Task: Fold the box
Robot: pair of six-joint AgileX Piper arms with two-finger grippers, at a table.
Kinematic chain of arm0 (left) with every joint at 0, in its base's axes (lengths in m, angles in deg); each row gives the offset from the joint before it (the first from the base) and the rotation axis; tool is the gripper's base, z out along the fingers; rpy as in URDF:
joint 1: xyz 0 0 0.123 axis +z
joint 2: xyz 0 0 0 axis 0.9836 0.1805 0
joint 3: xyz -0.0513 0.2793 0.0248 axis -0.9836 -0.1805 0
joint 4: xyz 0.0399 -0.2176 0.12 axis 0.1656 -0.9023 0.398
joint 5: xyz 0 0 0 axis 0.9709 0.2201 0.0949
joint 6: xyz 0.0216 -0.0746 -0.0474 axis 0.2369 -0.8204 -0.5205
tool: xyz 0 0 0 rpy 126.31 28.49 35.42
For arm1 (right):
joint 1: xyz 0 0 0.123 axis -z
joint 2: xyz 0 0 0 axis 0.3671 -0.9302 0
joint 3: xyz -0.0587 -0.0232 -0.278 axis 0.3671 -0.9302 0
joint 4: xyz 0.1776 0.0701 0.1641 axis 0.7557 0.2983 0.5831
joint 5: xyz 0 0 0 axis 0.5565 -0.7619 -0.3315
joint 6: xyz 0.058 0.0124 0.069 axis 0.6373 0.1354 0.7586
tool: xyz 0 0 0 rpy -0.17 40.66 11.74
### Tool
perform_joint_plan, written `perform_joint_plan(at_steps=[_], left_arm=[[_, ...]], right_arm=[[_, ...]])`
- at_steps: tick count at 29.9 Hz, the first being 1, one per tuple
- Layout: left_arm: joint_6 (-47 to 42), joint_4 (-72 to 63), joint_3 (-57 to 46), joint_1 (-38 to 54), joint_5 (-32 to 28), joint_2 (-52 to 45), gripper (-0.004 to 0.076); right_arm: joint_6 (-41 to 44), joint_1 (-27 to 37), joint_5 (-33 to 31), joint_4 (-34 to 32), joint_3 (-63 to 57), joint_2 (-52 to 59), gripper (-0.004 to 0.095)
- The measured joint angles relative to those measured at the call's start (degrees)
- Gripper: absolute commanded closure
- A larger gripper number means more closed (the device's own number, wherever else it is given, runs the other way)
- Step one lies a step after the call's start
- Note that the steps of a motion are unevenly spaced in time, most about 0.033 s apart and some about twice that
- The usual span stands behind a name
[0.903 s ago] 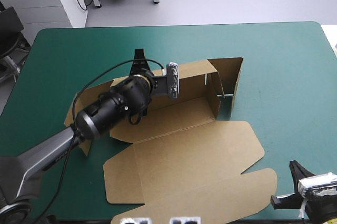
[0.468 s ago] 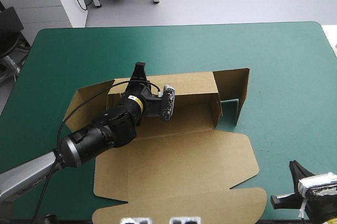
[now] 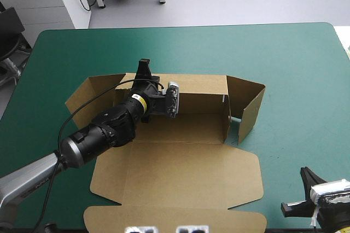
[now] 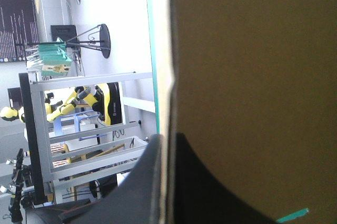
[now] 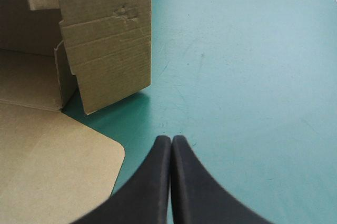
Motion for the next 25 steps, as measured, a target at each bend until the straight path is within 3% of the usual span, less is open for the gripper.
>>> perform_joint_plan(at_steps=[9, 16, 25], left_arm=[[-0.30, -0.50, 0.00, 0.36, -0.11, 0.00, 0.0732], [-0.30, -1.28, 0.00, 0.36, -0.18, 0.00, 0.0732], [-0.25, -1.53, 0.00, 0.36, -0.25, 0.00, 0.0732]], right_arm=[[0.50, 0.00, 0.90, 0.33, 3.35, -10.49, 0.0922], [-0.86, 0.00, 2.19, 1.87, 17.70, -26.46, 0.0922], [-3.33, 0.00, -2.82, 3.33, 37.81, -51.13, 0.0922]])
